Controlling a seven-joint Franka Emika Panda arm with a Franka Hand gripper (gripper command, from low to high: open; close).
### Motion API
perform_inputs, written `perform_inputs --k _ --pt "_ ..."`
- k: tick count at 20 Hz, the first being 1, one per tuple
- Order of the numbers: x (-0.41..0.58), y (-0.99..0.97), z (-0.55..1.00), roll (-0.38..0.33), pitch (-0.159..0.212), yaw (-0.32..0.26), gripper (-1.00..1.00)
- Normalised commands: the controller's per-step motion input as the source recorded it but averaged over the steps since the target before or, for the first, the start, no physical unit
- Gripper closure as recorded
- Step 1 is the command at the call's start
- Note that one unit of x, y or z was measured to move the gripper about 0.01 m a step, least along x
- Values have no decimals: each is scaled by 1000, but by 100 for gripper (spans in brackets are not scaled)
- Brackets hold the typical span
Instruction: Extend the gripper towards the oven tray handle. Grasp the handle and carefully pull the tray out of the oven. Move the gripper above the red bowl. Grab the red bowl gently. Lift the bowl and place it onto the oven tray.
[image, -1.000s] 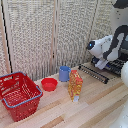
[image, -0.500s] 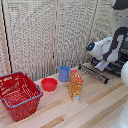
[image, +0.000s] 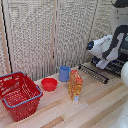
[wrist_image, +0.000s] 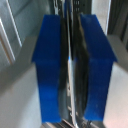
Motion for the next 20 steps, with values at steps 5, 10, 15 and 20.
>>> perform_inputs --k 5,10,15,20 --pt "18 199 11 131 -62 -37 100" --pt "32 658 178 217 -60 -3 100" --pt "65 787 34 156 -61 -18 100" --pt "65 707 -78 51 -42 -37 100"
